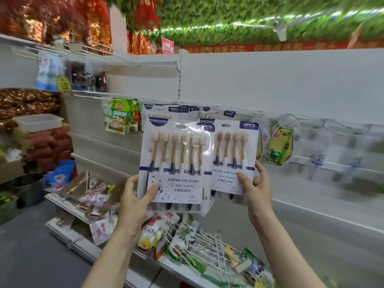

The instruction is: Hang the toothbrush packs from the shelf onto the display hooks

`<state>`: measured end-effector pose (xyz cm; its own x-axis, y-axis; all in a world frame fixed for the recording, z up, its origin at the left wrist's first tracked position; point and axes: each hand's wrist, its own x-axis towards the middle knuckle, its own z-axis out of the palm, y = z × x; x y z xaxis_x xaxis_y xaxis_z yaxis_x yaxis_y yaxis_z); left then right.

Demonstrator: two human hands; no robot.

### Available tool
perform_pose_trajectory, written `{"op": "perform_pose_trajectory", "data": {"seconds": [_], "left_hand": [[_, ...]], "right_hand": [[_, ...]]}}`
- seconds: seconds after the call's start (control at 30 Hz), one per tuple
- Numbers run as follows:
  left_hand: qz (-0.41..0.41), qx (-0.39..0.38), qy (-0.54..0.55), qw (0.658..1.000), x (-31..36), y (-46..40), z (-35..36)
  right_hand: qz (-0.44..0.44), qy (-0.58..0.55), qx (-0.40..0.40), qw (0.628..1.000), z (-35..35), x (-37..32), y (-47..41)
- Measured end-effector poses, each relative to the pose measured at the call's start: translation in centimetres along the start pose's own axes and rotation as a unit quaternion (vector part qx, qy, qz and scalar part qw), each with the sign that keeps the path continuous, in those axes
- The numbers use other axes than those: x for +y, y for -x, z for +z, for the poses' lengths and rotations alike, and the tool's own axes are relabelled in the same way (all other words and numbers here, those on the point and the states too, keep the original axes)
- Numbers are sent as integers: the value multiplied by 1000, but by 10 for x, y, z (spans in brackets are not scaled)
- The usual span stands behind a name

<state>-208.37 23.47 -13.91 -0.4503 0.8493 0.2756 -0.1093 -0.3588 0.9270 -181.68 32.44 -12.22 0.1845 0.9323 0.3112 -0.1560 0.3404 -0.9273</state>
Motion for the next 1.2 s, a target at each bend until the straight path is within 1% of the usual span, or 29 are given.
{"op": "perform_pose_trajectory", "data": {"seconds": [0.13,0.27,0.53,0.63,0.8,1.0,1.2], "left_hand": [[-30,-22,-6,999,-15,-39,-7],[-35,-46,-16,998,-22,-81,-10],[-56,-101,7,993,-38,-147,-17],[-61,-110,12,992,-39,-168,-23],[-58,-127,13,990,-39,-191,-37],[-59,-152,-15,987,-40,-211,-46],[-68,-153,6,986,-50,-221,-37]], "right_hand": [[16,-4,20,1000,18,22,-21],[25,11,41,999,32,35,-44],[-9,16,62,998,72,48,-74],[-28,9,69,997,92,50,-83],[-44,6,86,995,115,56,-93],[-59,-7,110,992,126,62,-96],[-66,0,99,993,128,73,-104]]}}
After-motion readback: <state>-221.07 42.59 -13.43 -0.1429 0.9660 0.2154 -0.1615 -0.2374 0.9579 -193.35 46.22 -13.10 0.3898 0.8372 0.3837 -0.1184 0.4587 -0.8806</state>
